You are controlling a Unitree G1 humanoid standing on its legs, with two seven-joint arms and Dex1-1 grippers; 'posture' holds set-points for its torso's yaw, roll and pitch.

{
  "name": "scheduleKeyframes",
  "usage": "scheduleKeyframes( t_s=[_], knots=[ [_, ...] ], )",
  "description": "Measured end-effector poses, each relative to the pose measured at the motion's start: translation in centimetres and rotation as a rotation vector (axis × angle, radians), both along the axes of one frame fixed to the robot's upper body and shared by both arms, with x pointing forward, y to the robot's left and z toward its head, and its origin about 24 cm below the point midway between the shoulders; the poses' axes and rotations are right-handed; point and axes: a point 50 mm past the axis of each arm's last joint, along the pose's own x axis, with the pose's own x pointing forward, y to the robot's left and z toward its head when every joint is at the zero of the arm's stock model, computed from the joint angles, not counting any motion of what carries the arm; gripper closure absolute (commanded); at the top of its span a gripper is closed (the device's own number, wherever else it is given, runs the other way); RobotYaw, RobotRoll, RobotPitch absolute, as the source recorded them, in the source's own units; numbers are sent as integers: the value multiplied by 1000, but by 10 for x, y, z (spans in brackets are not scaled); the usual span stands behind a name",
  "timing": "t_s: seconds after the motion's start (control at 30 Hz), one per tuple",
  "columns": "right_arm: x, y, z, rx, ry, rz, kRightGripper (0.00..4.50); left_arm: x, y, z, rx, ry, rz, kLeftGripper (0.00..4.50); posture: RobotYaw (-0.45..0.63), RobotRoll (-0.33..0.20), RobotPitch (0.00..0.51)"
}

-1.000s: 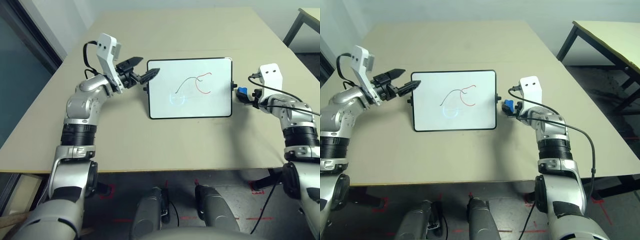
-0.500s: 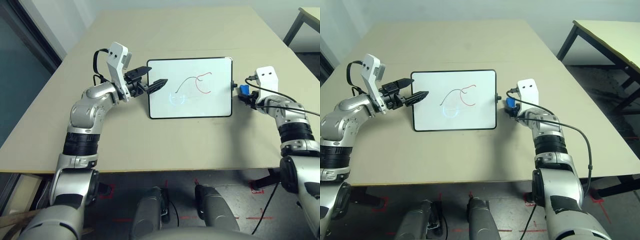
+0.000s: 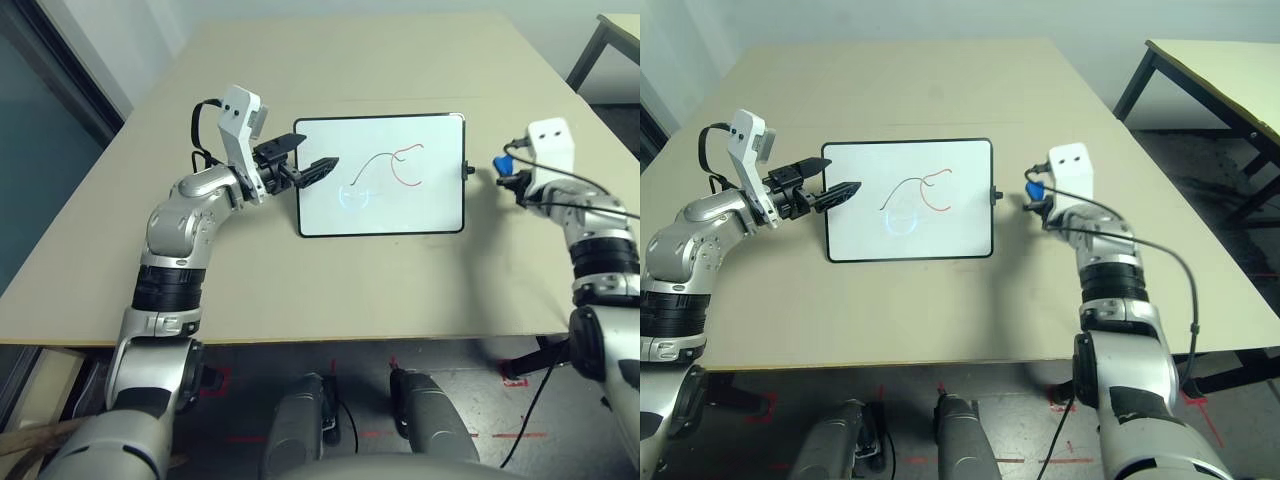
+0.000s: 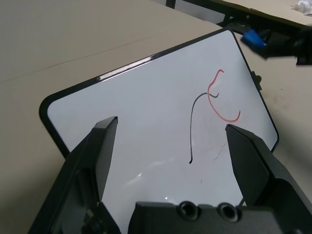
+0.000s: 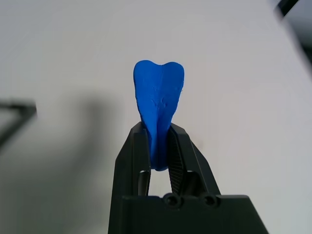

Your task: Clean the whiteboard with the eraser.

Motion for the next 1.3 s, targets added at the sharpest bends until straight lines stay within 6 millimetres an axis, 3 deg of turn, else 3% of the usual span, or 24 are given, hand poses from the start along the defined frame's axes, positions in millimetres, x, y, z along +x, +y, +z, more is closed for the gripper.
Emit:
scheduleKeyframes(
  t_s=[0.13, 0.23, 0.5, 1.0, 1.13, 1.3],
  knots=[
    [-2, 29, 26, 11, -13, 141, 4008, 0, -2, 1, 4, -2, -8, 0, -145, 0, 126],
    [-5, 59, 22, 20, 75, 266, 4008, 0, -2, 0, 7, 0, -13, 0, -145, 0, 126],
    [-14, 98, 11, 15, 192, 403, 4060, -1, -2, 0, 23, 17, -18, 0, -117, 0, 151],
    [-37, 117, -22, -23, 338, 502, 4061, -5, -4, 0, 28, 26, -17, 0, -120, 0, 147],
    [-32, 116, -20, -20, 326, 483, 4062, -5, -4, -1, 27, 26, -17, 0, -120, 0, 143],
    [-17, 109, 2, -8, 214, 414, 4062, -5, -6, -1, 24, 27, -21, 0, -120, 0, 142]
  ],
)
